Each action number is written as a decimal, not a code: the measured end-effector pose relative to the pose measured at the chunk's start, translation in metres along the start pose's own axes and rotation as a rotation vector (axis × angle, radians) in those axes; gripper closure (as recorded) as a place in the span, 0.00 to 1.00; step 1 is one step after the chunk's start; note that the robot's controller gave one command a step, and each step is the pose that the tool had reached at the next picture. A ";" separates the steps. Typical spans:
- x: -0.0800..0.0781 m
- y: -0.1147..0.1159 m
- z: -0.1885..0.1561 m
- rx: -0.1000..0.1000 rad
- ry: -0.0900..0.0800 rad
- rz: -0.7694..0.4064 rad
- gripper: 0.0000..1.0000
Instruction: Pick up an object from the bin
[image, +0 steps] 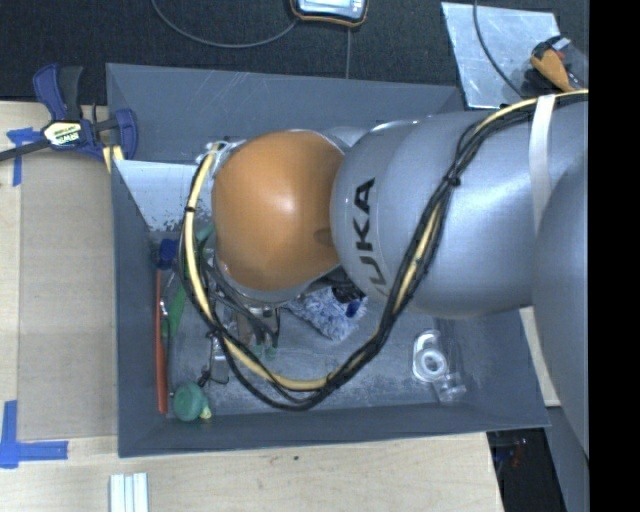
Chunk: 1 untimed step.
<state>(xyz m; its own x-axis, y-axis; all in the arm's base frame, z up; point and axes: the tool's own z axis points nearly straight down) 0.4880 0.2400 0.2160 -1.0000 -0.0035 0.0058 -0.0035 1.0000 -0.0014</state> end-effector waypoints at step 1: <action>-0.002 -0.001 -0.005 -0.003 -0.008 0.006 0.00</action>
Offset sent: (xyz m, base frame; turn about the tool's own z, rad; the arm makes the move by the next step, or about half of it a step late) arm -0.0055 -0.0017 -0.1460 -0.4859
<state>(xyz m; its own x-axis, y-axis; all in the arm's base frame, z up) 0.4901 0.2387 0.2206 -1.0000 0.0023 -0.0019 0.0023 1.0000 0.0011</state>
